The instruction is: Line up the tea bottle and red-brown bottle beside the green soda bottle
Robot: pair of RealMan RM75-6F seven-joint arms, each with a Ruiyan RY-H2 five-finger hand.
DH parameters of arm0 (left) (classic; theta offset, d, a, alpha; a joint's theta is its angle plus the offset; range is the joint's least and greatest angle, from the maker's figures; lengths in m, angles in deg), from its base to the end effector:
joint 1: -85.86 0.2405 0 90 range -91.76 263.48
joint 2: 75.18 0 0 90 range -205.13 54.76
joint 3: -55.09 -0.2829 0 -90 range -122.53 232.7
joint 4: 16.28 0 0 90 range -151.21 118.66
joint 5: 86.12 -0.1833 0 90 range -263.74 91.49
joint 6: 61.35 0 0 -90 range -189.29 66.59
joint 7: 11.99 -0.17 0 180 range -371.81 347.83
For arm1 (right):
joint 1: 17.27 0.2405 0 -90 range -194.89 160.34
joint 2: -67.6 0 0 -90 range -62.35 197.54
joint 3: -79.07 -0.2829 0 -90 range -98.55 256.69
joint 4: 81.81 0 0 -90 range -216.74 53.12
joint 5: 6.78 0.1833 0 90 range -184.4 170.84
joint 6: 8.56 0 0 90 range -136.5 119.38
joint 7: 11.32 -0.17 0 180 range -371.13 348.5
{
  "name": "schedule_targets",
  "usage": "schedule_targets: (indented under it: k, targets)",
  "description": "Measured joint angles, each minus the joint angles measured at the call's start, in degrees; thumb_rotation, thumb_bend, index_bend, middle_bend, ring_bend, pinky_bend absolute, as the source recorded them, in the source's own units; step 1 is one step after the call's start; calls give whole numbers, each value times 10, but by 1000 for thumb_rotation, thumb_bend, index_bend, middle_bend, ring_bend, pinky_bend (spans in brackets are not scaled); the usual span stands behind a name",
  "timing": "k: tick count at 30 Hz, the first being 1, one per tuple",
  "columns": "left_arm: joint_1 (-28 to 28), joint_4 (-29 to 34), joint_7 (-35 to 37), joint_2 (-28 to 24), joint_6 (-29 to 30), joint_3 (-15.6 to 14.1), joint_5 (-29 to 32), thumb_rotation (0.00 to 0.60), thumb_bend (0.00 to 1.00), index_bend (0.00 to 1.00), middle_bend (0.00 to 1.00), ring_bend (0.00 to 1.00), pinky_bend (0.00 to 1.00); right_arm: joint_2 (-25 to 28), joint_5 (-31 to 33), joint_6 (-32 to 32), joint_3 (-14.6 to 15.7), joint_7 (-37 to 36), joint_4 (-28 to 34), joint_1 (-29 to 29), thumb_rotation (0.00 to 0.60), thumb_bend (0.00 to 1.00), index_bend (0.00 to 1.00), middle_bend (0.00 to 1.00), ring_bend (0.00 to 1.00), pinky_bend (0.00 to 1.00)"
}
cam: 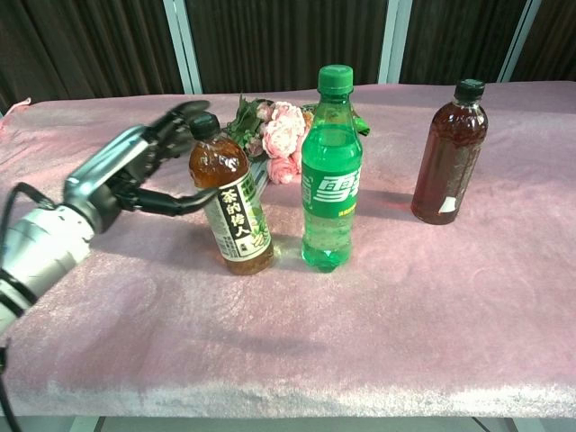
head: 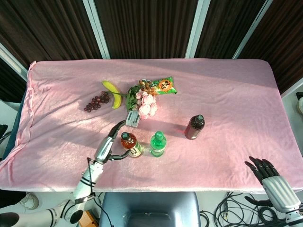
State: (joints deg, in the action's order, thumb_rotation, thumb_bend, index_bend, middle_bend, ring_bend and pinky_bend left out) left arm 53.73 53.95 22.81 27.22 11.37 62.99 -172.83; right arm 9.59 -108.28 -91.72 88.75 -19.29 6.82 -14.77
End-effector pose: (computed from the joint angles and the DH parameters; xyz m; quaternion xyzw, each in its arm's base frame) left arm -0.1704 0.3318 -0.0272 -0.5241 -0.5513 -0.6157 0.2056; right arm -0.3310 -0.1433 0.1807 0.7043 -0.4205 0.3215 0.4731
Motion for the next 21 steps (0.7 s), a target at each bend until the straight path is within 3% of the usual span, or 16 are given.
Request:
schedule_targets:
  k: [10, 16, 21]
  targets:
    - [93, 4, -13, -135, 126, -63, -56, 600, 291, 0, 35, 0, 0, -9, 27, -1, -23, -21, -1, 7, 600, 252, 0, 0, 0, 82]
    - [156, -7, -114, -198, 162, -89, -45, 600, 292, 0, 44, 0, 0, -15, 63, 26, -55, -94, -11, 36, 600, 252, 0, 0, 0, 82]
    - [204, 29, -204, -261, 161, -101, -9, 600, 291, 0, 33, 0, 0, -35, 129, 83, -110, -172, -33, 87, 600, 252, 0, 0, 0, 82]
